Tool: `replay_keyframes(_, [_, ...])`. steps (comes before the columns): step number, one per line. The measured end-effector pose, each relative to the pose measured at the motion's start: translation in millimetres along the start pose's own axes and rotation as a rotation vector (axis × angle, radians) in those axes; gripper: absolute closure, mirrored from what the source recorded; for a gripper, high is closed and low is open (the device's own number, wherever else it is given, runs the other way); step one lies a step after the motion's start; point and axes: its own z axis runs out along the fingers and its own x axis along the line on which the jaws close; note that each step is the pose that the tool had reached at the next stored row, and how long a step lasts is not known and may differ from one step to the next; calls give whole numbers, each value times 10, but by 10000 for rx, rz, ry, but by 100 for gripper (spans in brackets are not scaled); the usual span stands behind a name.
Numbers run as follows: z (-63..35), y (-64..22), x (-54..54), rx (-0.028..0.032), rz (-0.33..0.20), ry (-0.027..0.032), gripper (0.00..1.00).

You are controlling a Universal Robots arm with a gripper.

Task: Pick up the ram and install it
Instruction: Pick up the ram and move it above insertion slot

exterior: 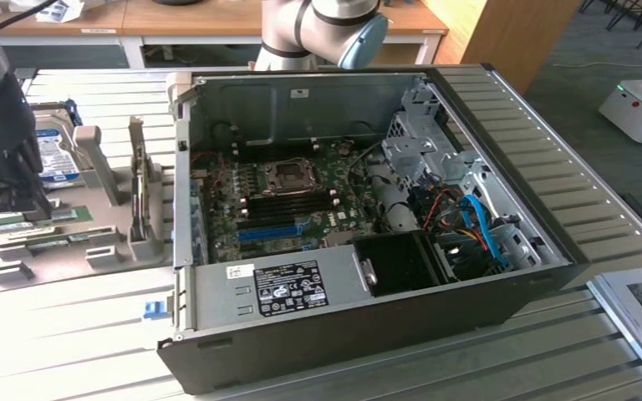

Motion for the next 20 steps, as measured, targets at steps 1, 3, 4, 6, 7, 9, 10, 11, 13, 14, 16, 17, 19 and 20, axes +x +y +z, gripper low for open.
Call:
replay_keyframes(1, [-18,0,0,-9,0,0,88])
replay_keyframes(3, [-52,-1,-1,-27,0,-1,88])
replay_keyframes(4, [-70,-1,-1,-35,1,-1,88])
replay_keyframes(6, [-99,-1,-2,-50,1,-3,88])
replay_keyframes(7, [-114,-1,-2,-57,1,-4,88])
replay_keyframes(9, [-142,0,-3,-71,2,-5,88])
replay_keyframes(10, [-155,0,-3,-78,2,-5,88])
replay_keyframes(11, [-167,0,-3,-84,2,-5,88])
replay_keyframes(13, [-193,0,-4,-96,2,-6,88])
replay_keyframes(14, [-205,0,-4,-100,2,-6,88])
replay_keyframes(16, [-230,0,-4,-114,2,-7,88])
replay_keyframes(17, [-242,1,-5,-117,3,-8,88])
replay_keyframes(19, [-268,1,-5,-130,3,-9,88])
replay_keyframes(20, [-283,2,-6,-135,3,-9,88])
